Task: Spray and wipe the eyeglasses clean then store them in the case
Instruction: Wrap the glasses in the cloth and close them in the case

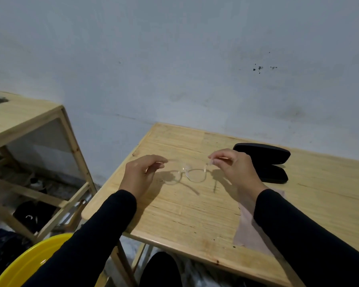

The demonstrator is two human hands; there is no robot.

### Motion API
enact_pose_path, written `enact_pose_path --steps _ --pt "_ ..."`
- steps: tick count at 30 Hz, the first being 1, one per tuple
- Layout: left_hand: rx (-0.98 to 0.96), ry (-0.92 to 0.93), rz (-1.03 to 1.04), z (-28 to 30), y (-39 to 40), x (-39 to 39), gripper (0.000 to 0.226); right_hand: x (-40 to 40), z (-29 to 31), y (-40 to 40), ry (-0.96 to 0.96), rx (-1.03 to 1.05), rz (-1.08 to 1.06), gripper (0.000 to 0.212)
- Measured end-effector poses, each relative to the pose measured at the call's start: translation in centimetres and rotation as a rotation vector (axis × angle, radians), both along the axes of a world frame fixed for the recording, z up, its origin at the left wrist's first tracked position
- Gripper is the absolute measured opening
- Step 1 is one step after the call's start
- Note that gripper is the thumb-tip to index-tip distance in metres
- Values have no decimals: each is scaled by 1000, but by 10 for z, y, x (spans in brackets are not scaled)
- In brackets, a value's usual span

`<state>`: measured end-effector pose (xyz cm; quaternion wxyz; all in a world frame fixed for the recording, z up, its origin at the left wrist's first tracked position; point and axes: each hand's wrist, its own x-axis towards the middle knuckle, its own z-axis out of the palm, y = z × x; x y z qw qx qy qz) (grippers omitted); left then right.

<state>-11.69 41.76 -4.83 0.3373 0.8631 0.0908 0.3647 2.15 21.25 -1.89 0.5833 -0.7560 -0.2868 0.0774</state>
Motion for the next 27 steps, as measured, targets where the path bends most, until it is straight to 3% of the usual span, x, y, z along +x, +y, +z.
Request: enact_pose_path --steps 8,17,27 --pt "-259 -55 -212 22 -72 59 17 17 24 -92 -174 7 -223 28" --pt "-311 81 -401 11 -150 86 18 4 7 -185 -82 19 -425 28" --pt "-389 140 -328 -5 -165 69 25 -15 -17 -187 90 100 -425 22"
